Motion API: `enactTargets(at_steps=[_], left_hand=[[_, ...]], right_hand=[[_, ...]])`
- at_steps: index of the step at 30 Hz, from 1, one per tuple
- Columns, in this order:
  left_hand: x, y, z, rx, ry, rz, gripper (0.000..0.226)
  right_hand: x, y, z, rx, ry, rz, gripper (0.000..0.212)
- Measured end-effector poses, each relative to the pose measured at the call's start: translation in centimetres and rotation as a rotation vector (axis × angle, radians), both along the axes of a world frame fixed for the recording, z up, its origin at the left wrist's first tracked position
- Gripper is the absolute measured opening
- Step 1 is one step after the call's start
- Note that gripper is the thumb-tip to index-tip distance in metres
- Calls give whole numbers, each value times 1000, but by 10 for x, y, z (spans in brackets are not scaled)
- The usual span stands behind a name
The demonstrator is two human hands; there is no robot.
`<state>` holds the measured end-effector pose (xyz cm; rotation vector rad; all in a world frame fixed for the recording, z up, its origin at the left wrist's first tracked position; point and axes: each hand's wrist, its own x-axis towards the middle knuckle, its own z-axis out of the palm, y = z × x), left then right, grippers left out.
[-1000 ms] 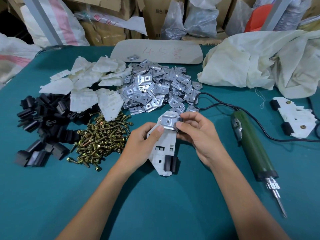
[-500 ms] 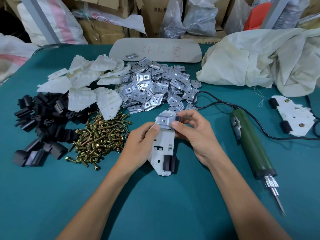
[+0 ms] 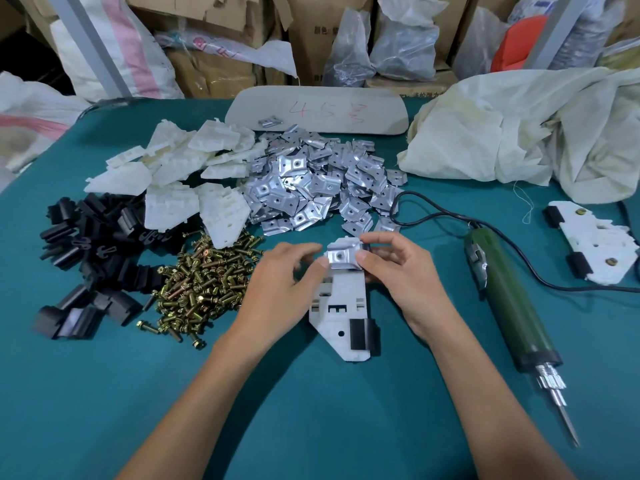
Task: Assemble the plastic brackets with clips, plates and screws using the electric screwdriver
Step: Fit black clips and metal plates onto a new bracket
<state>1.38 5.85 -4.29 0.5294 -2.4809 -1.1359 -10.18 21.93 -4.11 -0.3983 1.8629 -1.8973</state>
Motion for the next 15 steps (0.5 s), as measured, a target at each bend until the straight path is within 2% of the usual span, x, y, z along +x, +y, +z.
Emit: enactTargets(at_steps=[3, 5, 11, 15], left_hand=[[-15, -30, 15, -258, -37, 35, 32], [-30, -56, 28, -370, -86, 39, 35], [-72, -111, 59, -603, -409, -77, 59], [-87, -122, 58, -625, -488, -149, 51]], right_hand=[[1, 0, -8, 332, 298, -110, 16], [1, 1, -9, 421, 410, -134, 23], [-3, 2, -9, 374, 369, -132, 19], [-4, 2, -10, 373, 351, -126, 18]])
